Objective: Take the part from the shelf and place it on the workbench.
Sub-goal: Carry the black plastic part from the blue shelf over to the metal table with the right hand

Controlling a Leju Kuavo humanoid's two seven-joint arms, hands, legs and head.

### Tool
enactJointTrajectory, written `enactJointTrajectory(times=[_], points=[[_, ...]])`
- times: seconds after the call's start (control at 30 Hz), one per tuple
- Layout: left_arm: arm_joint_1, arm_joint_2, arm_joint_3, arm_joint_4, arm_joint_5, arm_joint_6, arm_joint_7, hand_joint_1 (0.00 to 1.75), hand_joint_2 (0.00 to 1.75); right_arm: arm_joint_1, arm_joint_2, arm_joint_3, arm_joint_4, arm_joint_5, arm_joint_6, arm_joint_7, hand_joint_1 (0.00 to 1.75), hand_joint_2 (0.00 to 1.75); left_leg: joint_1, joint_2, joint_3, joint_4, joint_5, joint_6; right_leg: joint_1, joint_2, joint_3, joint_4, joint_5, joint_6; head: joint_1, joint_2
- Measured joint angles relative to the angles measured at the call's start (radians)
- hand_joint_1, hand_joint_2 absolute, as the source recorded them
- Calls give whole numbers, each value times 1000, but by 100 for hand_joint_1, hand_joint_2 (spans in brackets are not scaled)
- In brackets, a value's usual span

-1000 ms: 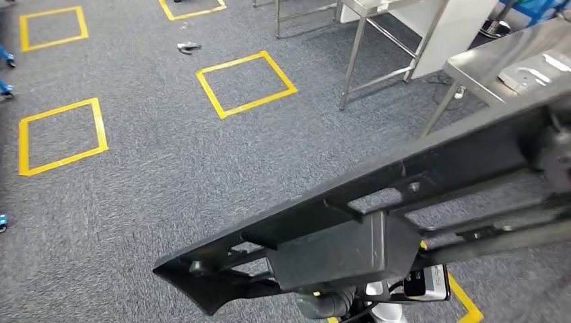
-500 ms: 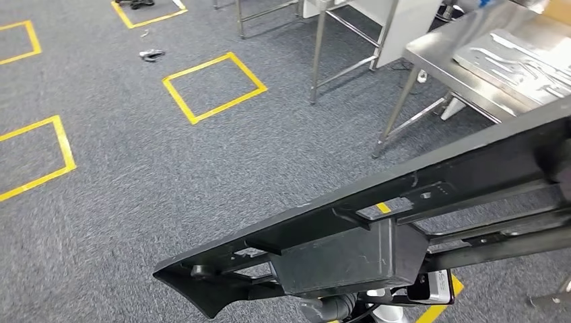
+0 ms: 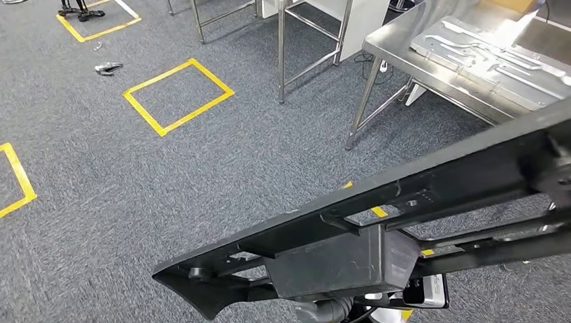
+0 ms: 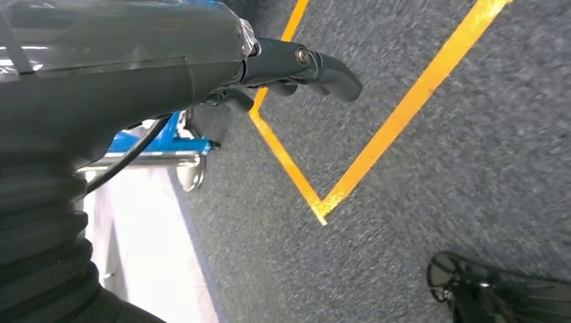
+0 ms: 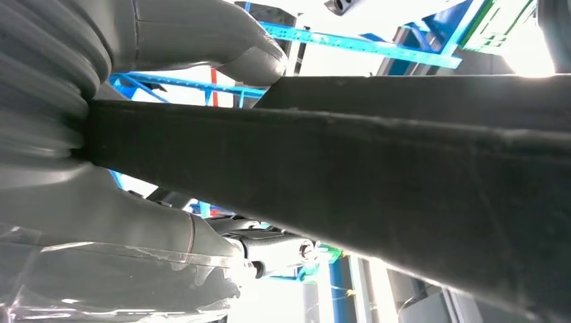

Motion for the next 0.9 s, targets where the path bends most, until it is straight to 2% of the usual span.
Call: enactJointTrajectory(times=[0.03, 0.1, 0.13, 0.17, 0.2, 0.23, 0.27, 0.33, 0.37, 0.4, 0.43, 0.47, 0.5, 0.53, 0.57, 0.63, 0.67, 0.7, 0.73, 0.77, 0.8, 0.83, 0.87, 0.9], points=[[0, -1, 1, 0, 2, -1, -8, 0, 175, -1, 0, 0, 0, 1, 0, -1, 175, 175, 1, 8, 1, -2, 2, 6, 0, -18, -11, 23, -15, 5, 2, 0], [2, -1, 3, 1, 4, -3, -18, 0, 175, -2, 0, 0, 1, 2, 1, -2, 175, 175, 0, 24, 1, -4, 1, 15, -1, -55, -58, 121, -69, 13, 5, 0], [3, -1, 4, 1, 4, -5, -21, 0, 175, -2, 0, 0, 3, 2, 2, -2, 175, 175, -1, 33, 1, -4, 0, 17, -3, -61, -92, 188, -98, 16, 5, 0], [4, -1, 5, 1, 4, -7, -25, 0, 175, -2, 0, 0, 5, 2, 2, -2, 175, 175, -1, 43, 1, -4, -1, 18, -4, -62, -120, 241, -113, 18, 5, 0], [5, -1, 6, 1, 4, -8, -29, 0, 175, -1, 0, 0, 8, 2, 3, -3, 175, 175, -2, 53, 2, -4, -2, 18, -4, -63, -134, 262, -110, 18, 5, 0], [5, -1, 7, 1, 4, -8, -35, 0, 175, -1, 0, 0, 9, 2, 4, -3, 175, 175, -2, 63, 4, -4, -4, 18, -3, -65, -129, 249, -89, 16, 5, 0], [4, -1, 7, 1, 4, -8, -40, 0, 175, -1, 0, 0, 10, 2, 5, -4, 175, 175, -3, 71, 8, -4, -6, 17, -1, -72, -101, 192, -53, 11, 5, 0], [4, -3, 8, 1, 5, -8, -50, 0, 175, -3, 1, 0, 11, 3, 8, -4, 175, 175, -5, 85, 15, -4, -12, 13, 10, -113, -33, 54, 4, -4, 5, 0], [4, -4, 9, 1, 6, -8, -55, 0, 175, -5, 3, 0, 12, 3, 11, -4, 175, 175, -6, 93, 17, -5, -14, 9, 17, -131, -11, 9, 15, -11, 5, 0], [4, -5, 10, 1, 8, -8, -58, 0, 175, -8, 5, 0, 13, 4, 13, -5, 175, 175, -8, 100, 19, -6, -16, 5, 23, -141, -4, -10, 15, -16, 5, 0], [3, -6, 12, 1, 10, -8, -61, 0, 175, -10, 7, 0, 15, 4, 15, -5, 175, 175, -9, 109, 21, -9, -17, 0, 27, -137, -4, -13, 13, -19, 4, 0], [2, -6, 14, 1, 12, -8, -62, 0, 175, -12, 8, 0, 16, 4, 17, -5, 175, 175, -10, 117, 24, -11, -19, -5, 23, -124, -3, -18, 16, -23, 4, 0], [1, -6, 15, 1, 15, -8, -62, 0, 175, -14, 10, 0, 18, 4, 19, -4, 175, 175, -10, 114, 26, -8, -23, -9, 20, -115, -1, -23, 19, -26, 4, 0], [1, -7, 17, 1, 17, -8, -62, 0, 175, -17, 12, 0, 20, 4, 20, -4, 175, 175, -10, 98, 20, 9, -36, -13, 15, -105, 2, -29, 22, -31, 4, 0], [1, -7, 18, 1, 21, -8, -60, 0, 175, -21, 15, 0, 22, 4, 22, -4, 175, 175, -9, 77, 4, 46, -58, -17, 11, -95, 6, -35, 25, -35, 3, 0], [4, -9, 22, 1, 33, -9, -51, 0, 175, -28, 22, 0, 28, 4, 28, -2, 175, 175, -8, 39, -58, 172, -118, -21, 10, -75, 7, -36, 25, -40, 2, 0], [6, -10, 27, 2, 43, -10, -43, 0, 175, -29, 24, 0, 30, 3, 32, 0, 175, 175, -7, 34, -90, 231, -138, -23, 10, -64, 7, -35, 25, -41, 2, 0], [6, -10, 33, 2, 55, -11, -36, 0, 175, -30, 24, 0, 33, 3, 36, 2, 175, 175, -7, 32, -110, 263, -139, -24, 10, -52, 7, -33, 24, -41, 3, 0], [7, -11, 41, 2, 67, -11, -31, 0, 175, -30, 24, 0, 35, 2, 40, 3, 175, 175, -7, 31, -113, 257, -119, -24, 10, -40, 7, -30, 23, -40, 3, 0], [6, -11, 49, 2, 75, -11, -29, 0, 175, -30, 25, 0, 36, 1, 43, 4, 175, 175, -7, 28, -96, 212, -83, -24, 8, -28, 8, -26, 21, -38, 3, 0], [5, -12, 56, 2, 82, -12, -30, 0, 175, -31, 26, 0, 38, 1, 45, 4, 175, 175, -4, 16, -70, 144, -43, -24, 7, -16, 8, -21, 18, -34, 3, 0], [4, -13, 61, 2, 85, -13, -33, 0, 175, -32, 26, 0, 39, 0, 47, 4, 175, 175, -2, -5, -44, 80, -17, -23, 7, -6, 5, -13, 14, -30, 3, 0], [4, -15, 66, 2, 85, -15, -38, 0, 175, -33, 27, 0, 40, 0, 48, 4, 175, 175, 0, -23, -26, 36, -2, -20, 7, 3, 0, -7, 11, -25, 3, 0], [4, -16, 68, 2, 82, -18, -45, 0, 175, -33, 28, 0, 41, 1, 48, 5, 175, 175, 1, -36, -17, 15, 0, -16, 7, 10, -5, -3, 11, -20, 3, 0]])
